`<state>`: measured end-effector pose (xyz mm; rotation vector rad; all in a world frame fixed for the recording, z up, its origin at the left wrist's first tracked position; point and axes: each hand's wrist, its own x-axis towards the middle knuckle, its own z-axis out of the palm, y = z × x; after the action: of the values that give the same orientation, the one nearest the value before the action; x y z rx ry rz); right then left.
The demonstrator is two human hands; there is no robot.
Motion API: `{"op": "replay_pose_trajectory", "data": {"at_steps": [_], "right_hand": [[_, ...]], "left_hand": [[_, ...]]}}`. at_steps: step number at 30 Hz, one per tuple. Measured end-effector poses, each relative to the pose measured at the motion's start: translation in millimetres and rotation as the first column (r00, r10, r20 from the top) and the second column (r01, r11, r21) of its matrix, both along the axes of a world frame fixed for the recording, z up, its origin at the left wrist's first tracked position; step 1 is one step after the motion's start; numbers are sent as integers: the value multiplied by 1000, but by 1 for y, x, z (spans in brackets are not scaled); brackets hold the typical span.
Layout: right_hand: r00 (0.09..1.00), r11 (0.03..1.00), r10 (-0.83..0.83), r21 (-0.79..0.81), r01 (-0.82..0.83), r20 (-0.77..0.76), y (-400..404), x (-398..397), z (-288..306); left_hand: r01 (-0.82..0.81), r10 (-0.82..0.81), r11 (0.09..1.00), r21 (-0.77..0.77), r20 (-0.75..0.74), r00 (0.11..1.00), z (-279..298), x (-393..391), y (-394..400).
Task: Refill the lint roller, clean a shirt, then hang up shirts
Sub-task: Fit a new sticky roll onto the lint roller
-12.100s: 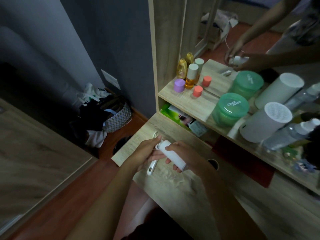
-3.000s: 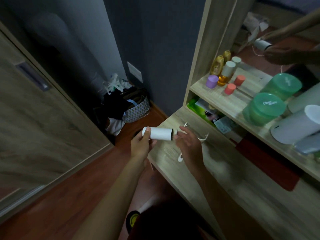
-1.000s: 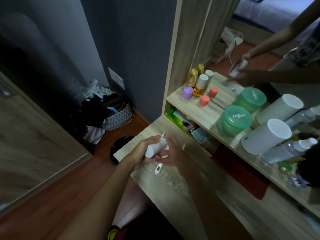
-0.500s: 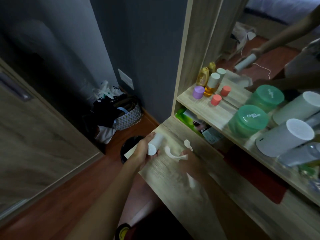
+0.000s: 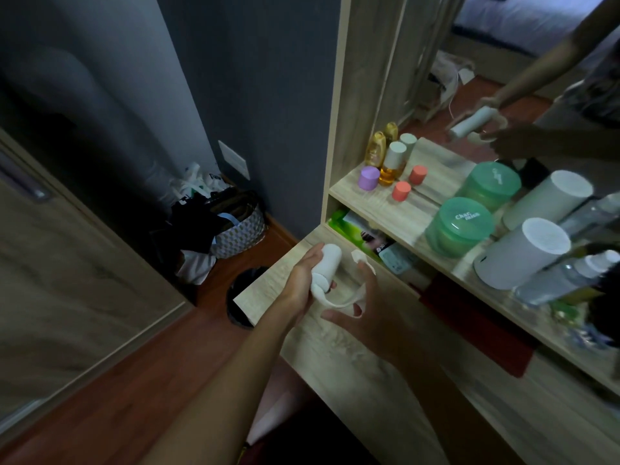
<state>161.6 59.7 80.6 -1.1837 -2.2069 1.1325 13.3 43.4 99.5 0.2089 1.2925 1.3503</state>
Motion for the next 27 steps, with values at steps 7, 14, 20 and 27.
{"op": "replay_pose_trajectory", "data": {"at_steps": [7, 14, 20, 27], "right_hand": [[993, 988, -114, 108, 109, 42, -1, -4, 2], [987, 981, -150, 133, 141, 57, -9, 0, 19], [963, 967, -244, 107, 232, 113, -10, -4, 17], [978, 978, -206, -25, 206, 18, 0, -6, 21]], "left_hand": [[-12, 3, 999, 50, 182, 983, 5, 7, -9], [24, -47, 993, 119, 200, 979, 9, 12, -13], [16, -38, 994, 111, 201, 979, 7, 16, -12], [-19, -2, 990, 140, 145, 989, 10, 16, -8]]}}
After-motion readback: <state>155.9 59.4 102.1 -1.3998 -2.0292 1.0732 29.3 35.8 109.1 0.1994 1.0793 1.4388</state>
